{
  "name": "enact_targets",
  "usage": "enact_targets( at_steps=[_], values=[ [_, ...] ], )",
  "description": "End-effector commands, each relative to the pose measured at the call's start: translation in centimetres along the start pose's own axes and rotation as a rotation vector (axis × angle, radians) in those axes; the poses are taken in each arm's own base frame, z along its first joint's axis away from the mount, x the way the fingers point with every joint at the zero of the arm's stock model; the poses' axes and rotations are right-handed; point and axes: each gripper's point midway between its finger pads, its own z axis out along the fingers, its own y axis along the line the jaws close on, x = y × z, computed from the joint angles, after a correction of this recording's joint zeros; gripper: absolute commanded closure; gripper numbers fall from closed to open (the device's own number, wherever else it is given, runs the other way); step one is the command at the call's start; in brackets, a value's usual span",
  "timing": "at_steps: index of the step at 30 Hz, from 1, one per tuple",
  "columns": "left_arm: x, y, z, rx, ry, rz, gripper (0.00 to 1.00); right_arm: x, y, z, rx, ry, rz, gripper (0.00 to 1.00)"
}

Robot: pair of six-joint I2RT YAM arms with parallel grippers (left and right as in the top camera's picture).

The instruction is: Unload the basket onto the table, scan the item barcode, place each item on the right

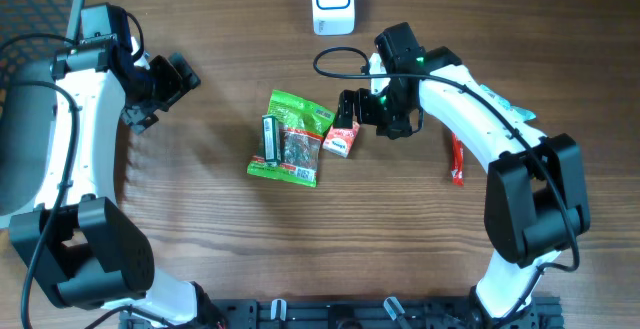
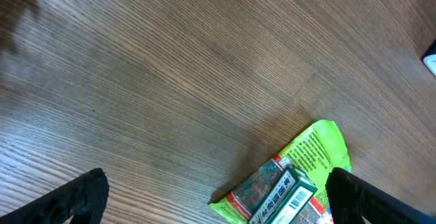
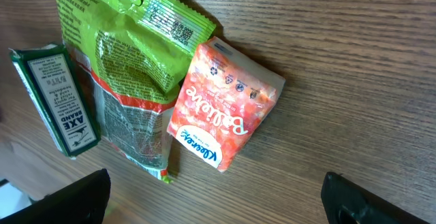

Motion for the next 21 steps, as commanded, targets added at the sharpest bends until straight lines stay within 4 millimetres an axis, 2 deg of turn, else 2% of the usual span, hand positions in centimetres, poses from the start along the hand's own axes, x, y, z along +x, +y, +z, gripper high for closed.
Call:
enact_targets(
  at_steps=[1,3,7,8,10,12,14,21],
  values=[
    [0.2,0.1,0.4,0.001,0.015,0.005,0.00,0.3,0.0,0.4,-0.008,0.017,0.055,0.09],
    [0.2,0.1,0.4,0.001,0.015,0.004,0.00,0.5,-0.1,0.6,-0.005,0.022,0.064,0.22],
    [0.2,0.1,0.4,0.001,0.015,0.005,0.00,1.3,-0.9,1.5,0.002,0.041,0.073,0.32],
    [0.2,0.1,0.4,0.001,0.015,0.005,0.00,1.4,-1.1,1.9,0.001,0.038,0.072,0.42],
    [0.2,0.1,0.4,0.001,0.015,0.005,0.00,1.4,-1.4,2.4,-0.004,0.029,0.067,0.77],
    [0.2,0.1,0.4,0.001,0.015,0.004,0.00,1.3,-1.1,2.4,-0.019,0.024,0.061,0.91],
    [0.2,0.1,0.4,0.001,0.015,0.005,0.00,0.9,-0.4,2.5,-0.043,0.010,0.039,0.96],
    [0.2,0.1,0.4,0.001,0.015,0.005,0.00,-0.2,-0.3,3.3,-0.057,-0.051,0.042,0.96]
  ],
)
